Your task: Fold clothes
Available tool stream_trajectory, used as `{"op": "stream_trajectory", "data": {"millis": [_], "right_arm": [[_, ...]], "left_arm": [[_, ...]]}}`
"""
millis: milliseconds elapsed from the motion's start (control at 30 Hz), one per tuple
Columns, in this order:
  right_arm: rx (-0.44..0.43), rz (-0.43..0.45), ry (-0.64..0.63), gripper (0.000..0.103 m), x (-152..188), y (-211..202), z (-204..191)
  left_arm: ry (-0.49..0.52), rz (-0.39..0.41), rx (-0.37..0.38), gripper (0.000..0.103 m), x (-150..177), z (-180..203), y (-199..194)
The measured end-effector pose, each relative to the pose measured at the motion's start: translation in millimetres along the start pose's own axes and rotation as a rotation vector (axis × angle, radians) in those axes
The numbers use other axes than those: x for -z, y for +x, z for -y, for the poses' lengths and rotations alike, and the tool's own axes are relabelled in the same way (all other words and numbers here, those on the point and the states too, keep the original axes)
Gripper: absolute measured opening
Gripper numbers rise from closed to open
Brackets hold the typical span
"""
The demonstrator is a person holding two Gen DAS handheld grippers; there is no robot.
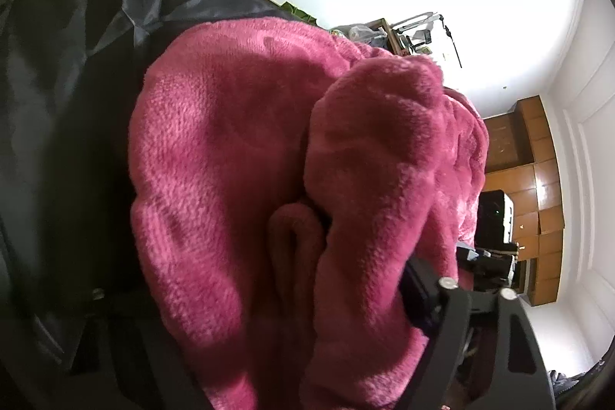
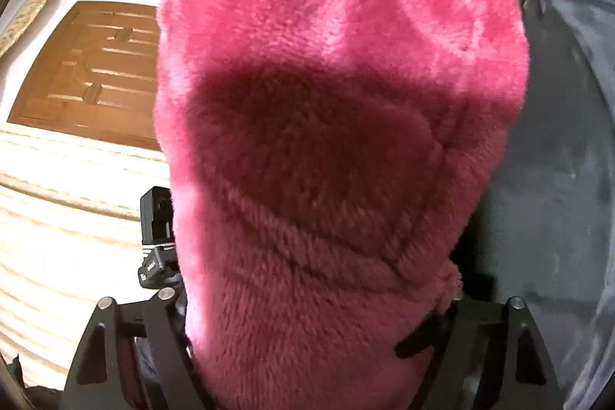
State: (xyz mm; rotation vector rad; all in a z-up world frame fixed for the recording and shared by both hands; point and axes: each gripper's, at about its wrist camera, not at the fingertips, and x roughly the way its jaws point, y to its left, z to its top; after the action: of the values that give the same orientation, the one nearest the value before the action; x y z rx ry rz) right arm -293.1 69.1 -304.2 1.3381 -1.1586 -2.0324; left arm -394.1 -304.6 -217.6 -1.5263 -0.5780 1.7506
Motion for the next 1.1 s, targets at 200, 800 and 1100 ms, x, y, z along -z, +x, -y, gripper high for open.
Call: {"op": "stream_trajectory", "data": {"millis": [200,800,1100], "right_arm": [[0.027,0.054,-0.055,0.08,19.0,-35.5,-20.0],[0.024,0.174,-0.092,0.081,91.7,-269.5,45.4],[0.014,0.222,-0.063,0.081,105.9,-439.4,140.9]], "left_arm": [[0.04,0.022,-0.008,0.074,3.2,27.3,-7.6],[0.144,0.019,0.034,0.075,71.3,200.0,87.3],[0.16,0.001,0.056,0.075,106.5,317.2,200.2]]}}
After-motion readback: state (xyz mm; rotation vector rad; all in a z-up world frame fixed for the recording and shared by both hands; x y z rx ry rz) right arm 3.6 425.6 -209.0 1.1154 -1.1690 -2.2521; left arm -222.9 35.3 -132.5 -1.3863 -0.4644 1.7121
